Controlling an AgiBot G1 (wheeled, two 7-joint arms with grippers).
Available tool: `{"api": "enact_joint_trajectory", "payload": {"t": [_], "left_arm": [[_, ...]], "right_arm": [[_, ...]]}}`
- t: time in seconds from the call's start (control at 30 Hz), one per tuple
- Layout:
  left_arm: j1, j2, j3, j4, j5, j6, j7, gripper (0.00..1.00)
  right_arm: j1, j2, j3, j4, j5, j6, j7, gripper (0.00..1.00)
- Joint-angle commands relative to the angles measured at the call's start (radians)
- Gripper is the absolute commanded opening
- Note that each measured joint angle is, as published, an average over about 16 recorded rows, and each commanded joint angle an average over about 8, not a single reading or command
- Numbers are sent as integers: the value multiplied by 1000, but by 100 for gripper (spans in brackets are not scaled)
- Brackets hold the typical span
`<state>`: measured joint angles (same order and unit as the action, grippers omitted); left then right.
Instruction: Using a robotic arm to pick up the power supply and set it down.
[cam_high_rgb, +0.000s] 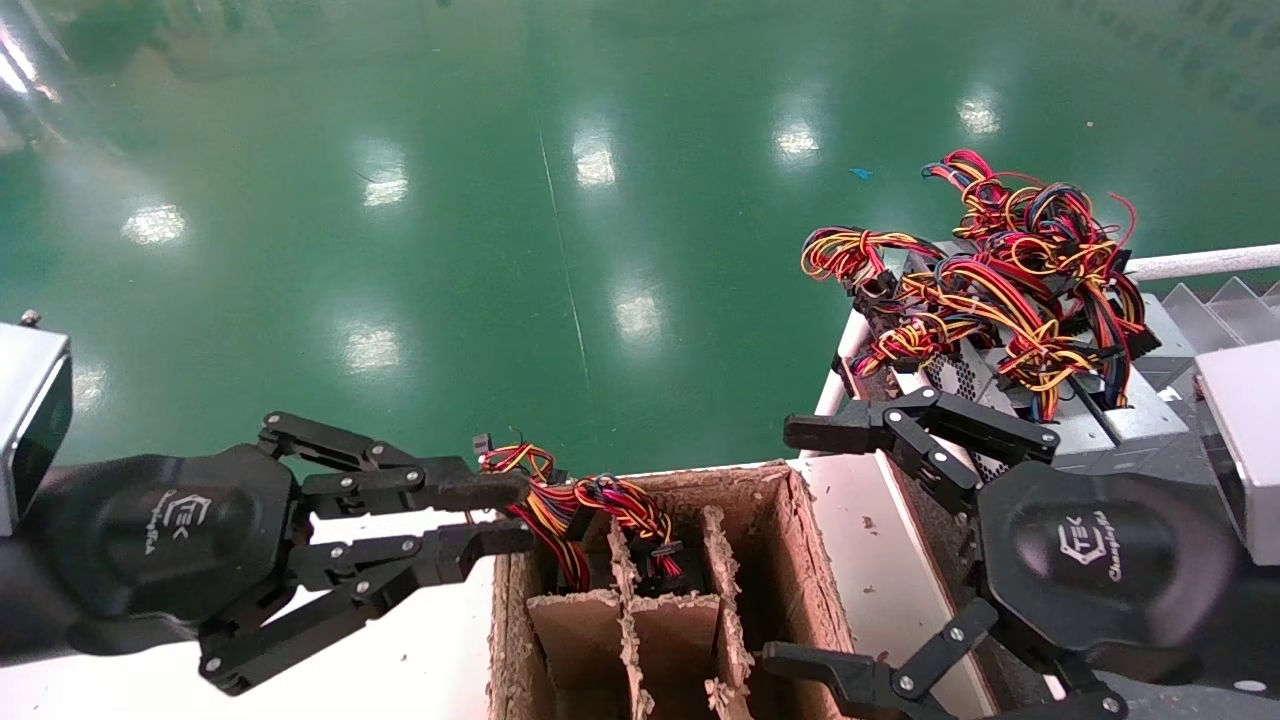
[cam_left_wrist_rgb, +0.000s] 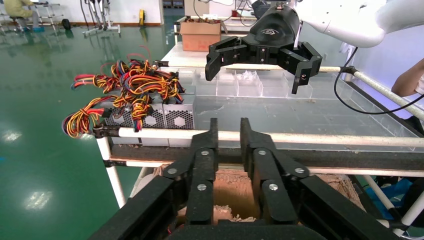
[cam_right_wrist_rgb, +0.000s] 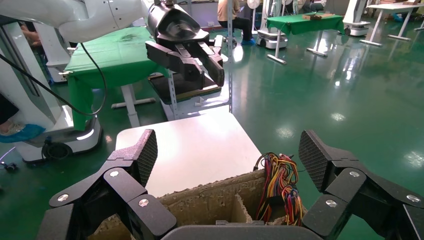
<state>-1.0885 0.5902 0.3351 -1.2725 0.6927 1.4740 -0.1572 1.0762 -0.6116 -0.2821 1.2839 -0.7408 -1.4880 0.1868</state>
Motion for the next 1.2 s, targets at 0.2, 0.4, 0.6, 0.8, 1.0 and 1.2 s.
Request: {"api": "enact_joint_trajectory", "payload": {"t": [0.2,0.4,0.6,0.8,1.0,1.2], "left_arm": [[0,0,0,0,0,0,0,0],[0,0,0,0,0,0,0,42],[0,0,0,0,0,0,0,100],[0,0,1,0,0,0,0,100],[0,0,1,0,0,0,0,100],[0,0,1,0,0,0,0,100]], "right_arm": [[7,-9,-13,2,-39,29,3,100],[45,-53,-64,-17,-150,96,36,100],[116,-137,-150,-64,-324,173,76,79],[167,-238,-222,-112,-474,253,87,5],[190,-314,-259,-162,-533,291,90,0],[198,-366,-284,-196,-576,321,75,0]]}}
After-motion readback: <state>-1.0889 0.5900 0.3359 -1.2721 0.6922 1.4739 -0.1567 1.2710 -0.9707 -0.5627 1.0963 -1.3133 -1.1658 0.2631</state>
